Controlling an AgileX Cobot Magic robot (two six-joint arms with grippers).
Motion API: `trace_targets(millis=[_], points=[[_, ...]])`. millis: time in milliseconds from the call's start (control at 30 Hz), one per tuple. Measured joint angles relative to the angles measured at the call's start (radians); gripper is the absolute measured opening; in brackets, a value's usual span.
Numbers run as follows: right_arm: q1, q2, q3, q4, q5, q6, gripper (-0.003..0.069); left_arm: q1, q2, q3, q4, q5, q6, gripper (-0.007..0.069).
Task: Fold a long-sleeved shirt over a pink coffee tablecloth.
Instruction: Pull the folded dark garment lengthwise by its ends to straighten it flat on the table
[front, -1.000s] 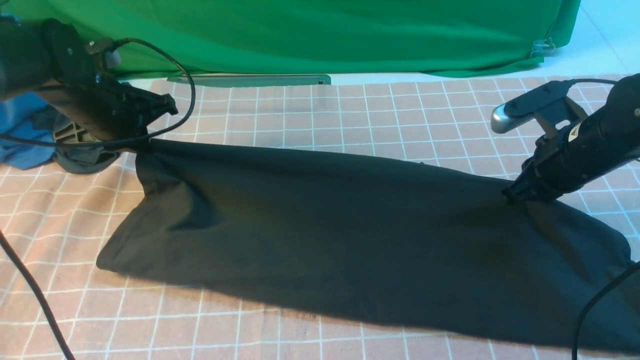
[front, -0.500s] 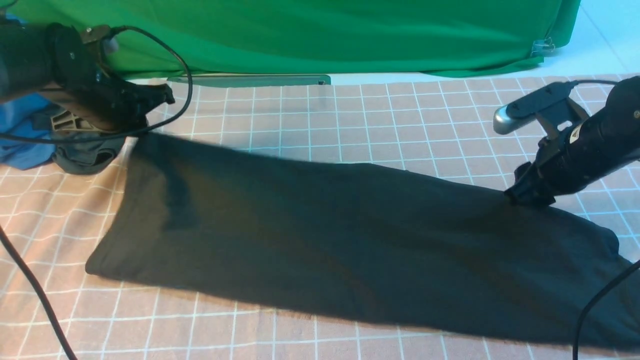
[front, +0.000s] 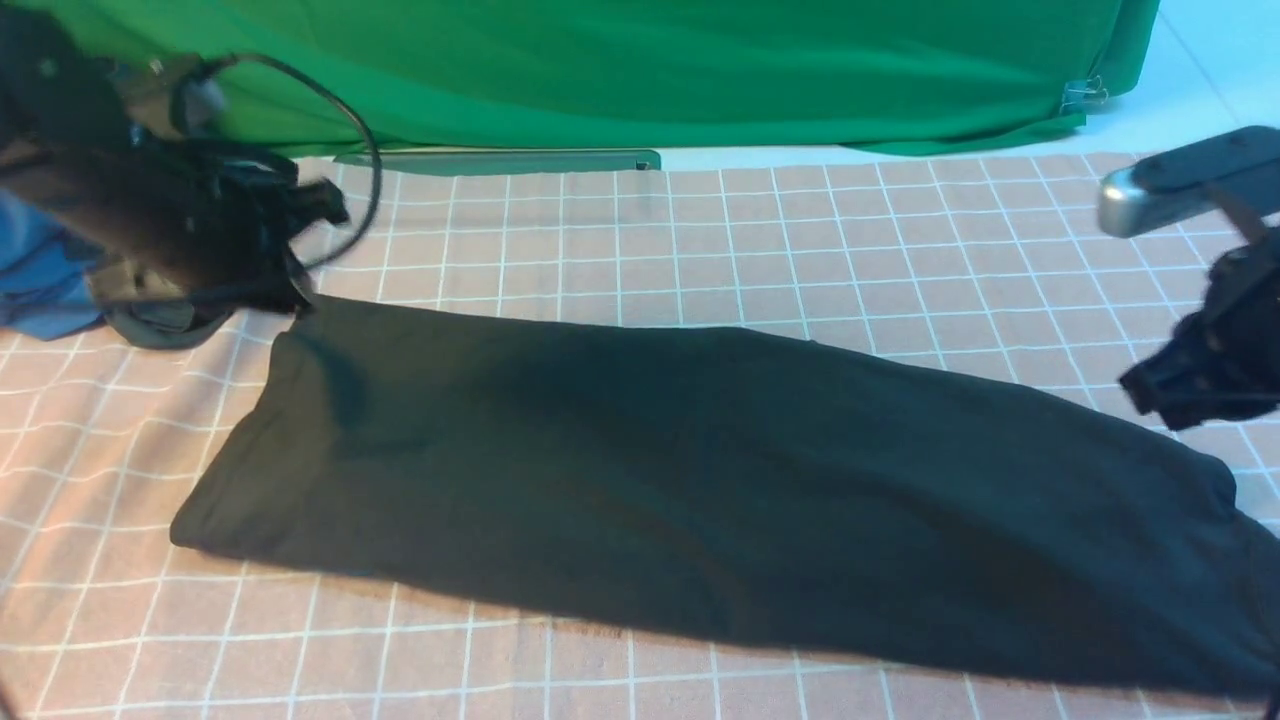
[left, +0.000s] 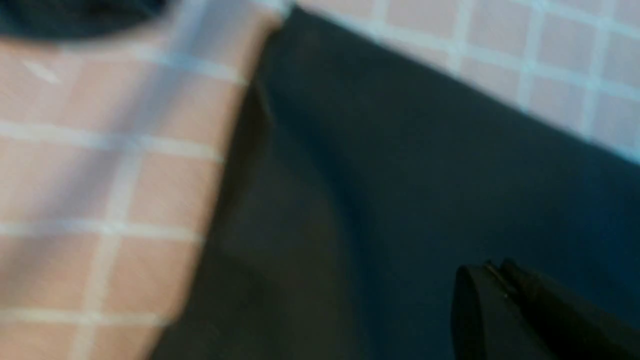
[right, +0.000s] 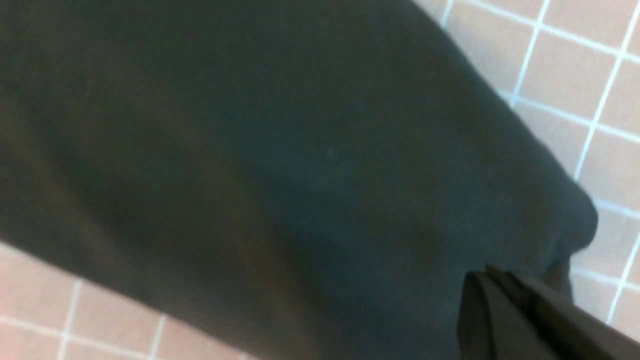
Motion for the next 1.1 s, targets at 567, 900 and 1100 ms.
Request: trace_targets(millis=[567,900,1100], points=[[0.031,-0.020,0.000,0.234,-0.018,-0.102,0.0038,-0.010,0.002,0.216,0.285,-0.009,-0.309,0.0011],[0.041,-0.020,0.000,0.236,-0.028,-0.103,0.0038,-0.010,-0.240,0.220,0.367,0.064,-0.431,0.0013],[0.041,-0.020,0.000,0.236,-0.029,-0.103,0.0038,-0.010,-0.177,0.237,0.443,0.084,-0.396,0.0076]])
